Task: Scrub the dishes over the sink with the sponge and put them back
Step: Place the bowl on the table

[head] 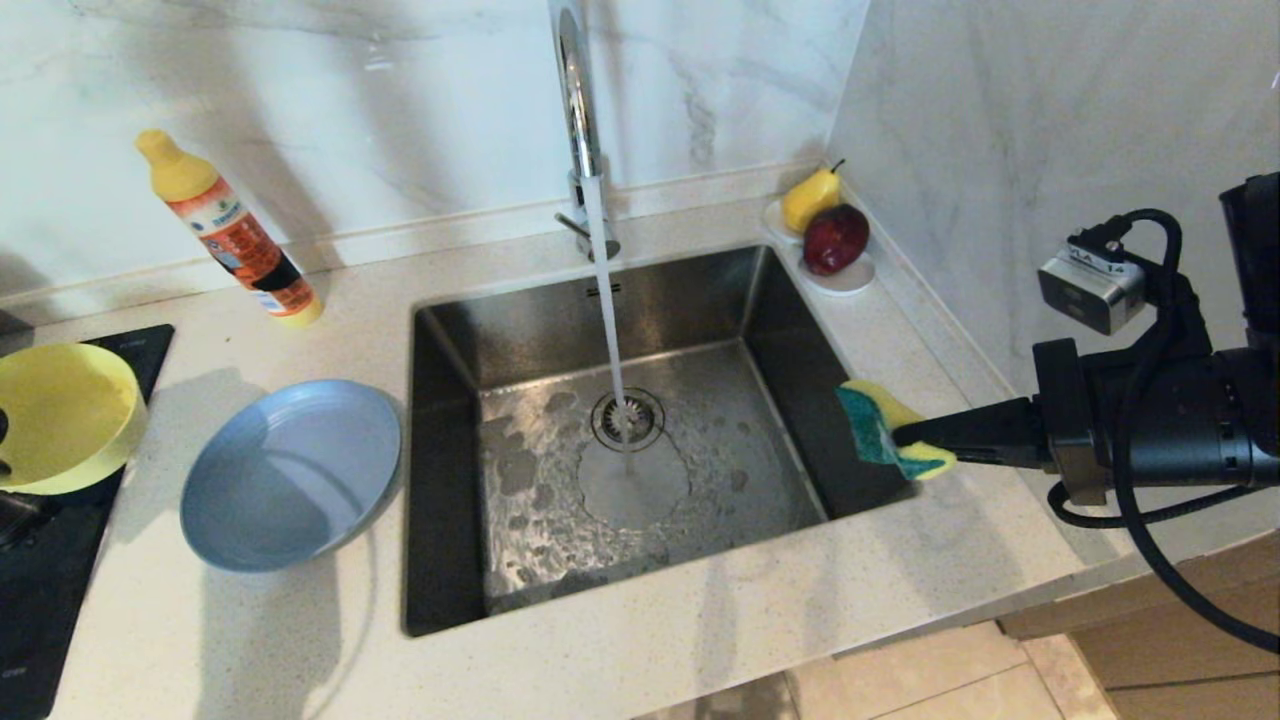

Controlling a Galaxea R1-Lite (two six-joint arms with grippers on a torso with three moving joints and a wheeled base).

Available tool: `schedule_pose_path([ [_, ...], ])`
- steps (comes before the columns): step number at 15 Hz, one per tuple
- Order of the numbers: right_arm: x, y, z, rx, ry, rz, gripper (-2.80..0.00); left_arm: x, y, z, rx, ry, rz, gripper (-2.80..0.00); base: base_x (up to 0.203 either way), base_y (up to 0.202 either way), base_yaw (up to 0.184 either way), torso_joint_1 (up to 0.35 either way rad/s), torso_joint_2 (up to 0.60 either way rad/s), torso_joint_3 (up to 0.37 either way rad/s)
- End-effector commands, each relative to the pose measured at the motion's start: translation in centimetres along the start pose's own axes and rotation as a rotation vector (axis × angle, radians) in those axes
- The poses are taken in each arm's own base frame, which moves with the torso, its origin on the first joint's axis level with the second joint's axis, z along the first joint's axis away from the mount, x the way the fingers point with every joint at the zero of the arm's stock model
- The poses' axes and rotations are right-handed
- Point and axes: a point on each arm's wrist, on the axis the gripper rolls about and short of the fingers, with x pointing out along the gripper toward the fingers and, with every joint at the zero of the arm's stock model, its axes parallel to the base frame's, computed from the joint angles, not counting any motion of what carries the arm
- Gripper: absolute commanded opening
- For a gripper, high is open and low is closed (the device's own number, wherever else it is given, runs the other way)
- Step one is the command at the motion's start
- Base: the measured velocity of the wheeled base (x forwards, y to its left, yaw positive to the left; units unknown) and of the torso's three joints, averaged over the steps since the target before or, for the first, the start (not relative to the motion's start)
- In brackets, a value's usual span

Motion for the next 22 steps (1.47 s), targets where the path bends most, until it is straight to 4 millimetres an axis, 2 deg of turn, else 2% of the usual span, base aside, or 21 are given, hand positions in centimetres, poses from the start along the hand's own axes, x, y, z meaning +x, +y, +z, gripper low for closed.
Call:
schedule_pose_path([
  [1,0.5,-0.5,0.3,0.016,0.007,-0.013,-2.8,2.5,2.5,1.3,-0.08,0.031,0.087,-2.8,0.0,0.0,0.0,0.0,0.0,0.0],
  [6,0.8,-0.8,0.4,0.015,0.003,-0.011,-2.8,5.3,7.1,3.5,-0.21,0.068,0.163,-2.8,0.0,0.0,0.0,0.0,0.0,0.0],
  [14,0.4,-0.5,0.3,0.009,-0.006,-0.004,-2.8,8.6,11.8,4.3,-0.307,0.119,0.277,-2.8,0.0,0.0,0.0,0.0,0.0,0.0],
  [22,0.0,-0.2,0.3,0.005,-0.014,0.002,-2.8,11.6,14.2,4.0,-0.343,0.174,0.322,-2.8,0.0,0.0,0.0,0.0,0.0,0.0],
])
